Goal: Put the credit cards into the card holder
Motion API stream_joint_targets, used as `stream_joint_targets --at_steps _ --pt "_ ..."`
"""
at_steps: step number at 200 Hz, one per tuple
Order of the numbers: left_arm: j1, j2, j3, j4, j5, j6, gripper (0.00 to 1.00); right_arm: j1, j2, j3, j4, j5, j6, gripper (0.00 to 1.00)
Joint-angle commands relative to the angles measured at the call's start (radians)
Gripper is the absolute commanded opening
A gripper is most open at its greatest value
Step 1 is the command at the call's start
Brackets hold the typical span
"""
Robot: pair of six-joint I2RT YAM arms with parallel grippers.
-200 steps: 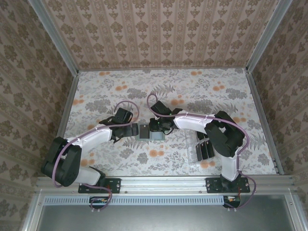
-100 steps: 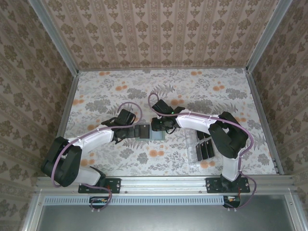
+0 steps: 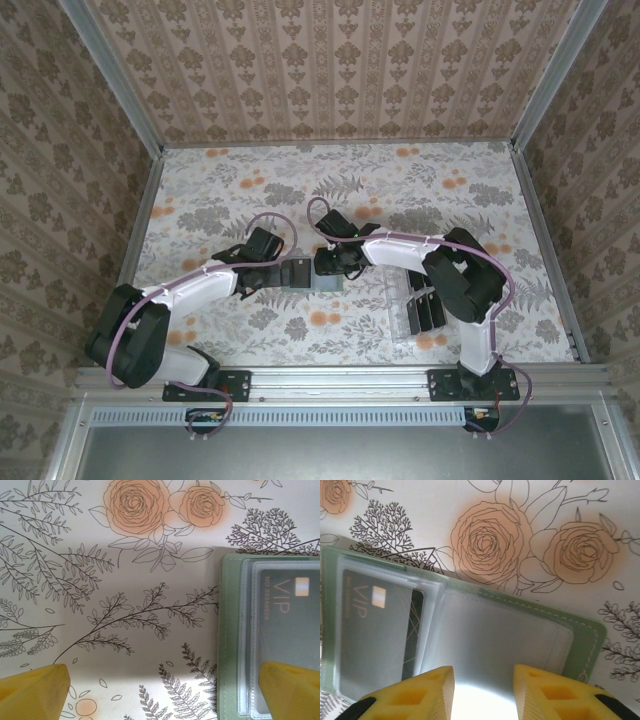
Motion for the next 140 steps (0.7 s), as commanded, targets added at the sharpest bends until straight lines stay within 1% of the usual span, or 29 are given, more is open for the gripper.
stream_joint_targets --at_steps 1,35,71,140 --pt "-0.014 -0.013 0.005 0.014 -0.009 -0.014 1.0 -0.013 0.03 -0.038 0.051 -0.085 0.055 0.38" --pt "-0.037 -0.04 -0.015 0.044 -0.006 -0.012 1.0 -0.033 0.034 -0.086 0.144 -0.161 0.128 0.39" --pt "-0.071 -0.061 -0.049 0.097 0.003 -0.012 1.0 -0.048 0.035 -0.114 0.214 -0.209 0.191 0.42" --pt "-0.137 -0.086 -0.095 0.188 0.004 0.001 1.0 -0.057 0.054 -0.131 0.302 -0.262 0.271 0.44"
